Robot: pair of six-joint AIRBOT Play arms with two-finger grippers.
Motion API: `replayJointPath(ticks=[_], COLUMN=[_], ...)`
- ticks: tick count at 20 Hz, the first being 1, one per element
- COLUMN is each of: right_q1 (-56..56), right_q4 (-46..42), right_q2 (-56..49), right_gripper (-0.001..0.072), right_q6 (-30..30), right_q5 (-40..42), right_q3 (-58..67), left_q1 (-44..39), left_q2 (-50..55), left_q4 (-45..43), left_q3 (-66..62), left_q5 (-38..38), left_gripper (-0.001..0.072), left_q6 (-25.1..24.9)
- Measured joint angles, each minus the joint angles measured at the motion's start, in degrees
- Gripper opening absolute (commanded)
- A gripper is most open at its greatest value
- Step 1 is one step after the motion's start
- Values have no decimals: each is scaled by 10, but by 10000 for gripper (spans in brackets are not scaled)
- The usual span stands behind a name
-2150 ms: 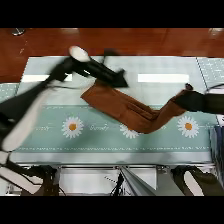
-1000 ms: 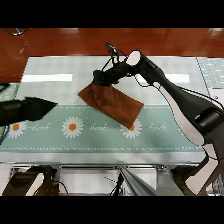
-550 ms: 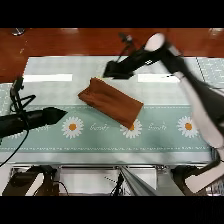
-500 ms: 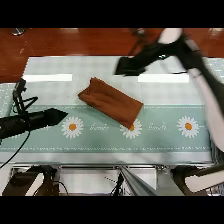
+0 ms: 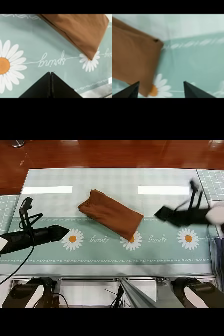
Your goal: Fold the shirts.
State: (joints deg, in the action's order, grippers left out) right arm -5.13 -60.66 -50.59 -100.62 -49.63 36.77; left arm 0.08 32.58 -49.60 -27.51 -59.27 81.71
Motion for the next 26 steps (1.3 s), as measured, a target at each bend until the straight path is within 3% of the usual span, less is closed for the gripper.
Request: replayJointPath(ticks=[4,8,11,12,13,14,15,20,26], right_q1=[-47,-71,-76,-78,-80,-83,-84,-89,-83], right_q4=[164,290,334,344,352,349,348,318,168], right_q2=[-34,-143,-225,-249,-274,-294,-310,-343,-349], right_gripper=[627,627,625,578,378,112,29,29,29], right_q6=[49,160,207,216,224,231,239,283,212], right_q5=[124,128,112,102,92,84,79,15,-111], right_q3=[-110,-83,-31,-14,4,21,38,159,414], left_q1=[-7,-9,-9,-9,-9,-9,-9,-9,-9], left_q2=[0,0,0,0,0,0,0,0,0], left_q4=[2,2,2,2,2,1,2,1,1], left_q3=[2,2,2,2,2,2,2,2,2], left_q5=[5,7,8,8,8,8,8,8,16], left_gripper=[23,23,23,23,24,23,23,23,24], left_q6=[0,0,0,-1,-1,-1,-2,-2,-2])
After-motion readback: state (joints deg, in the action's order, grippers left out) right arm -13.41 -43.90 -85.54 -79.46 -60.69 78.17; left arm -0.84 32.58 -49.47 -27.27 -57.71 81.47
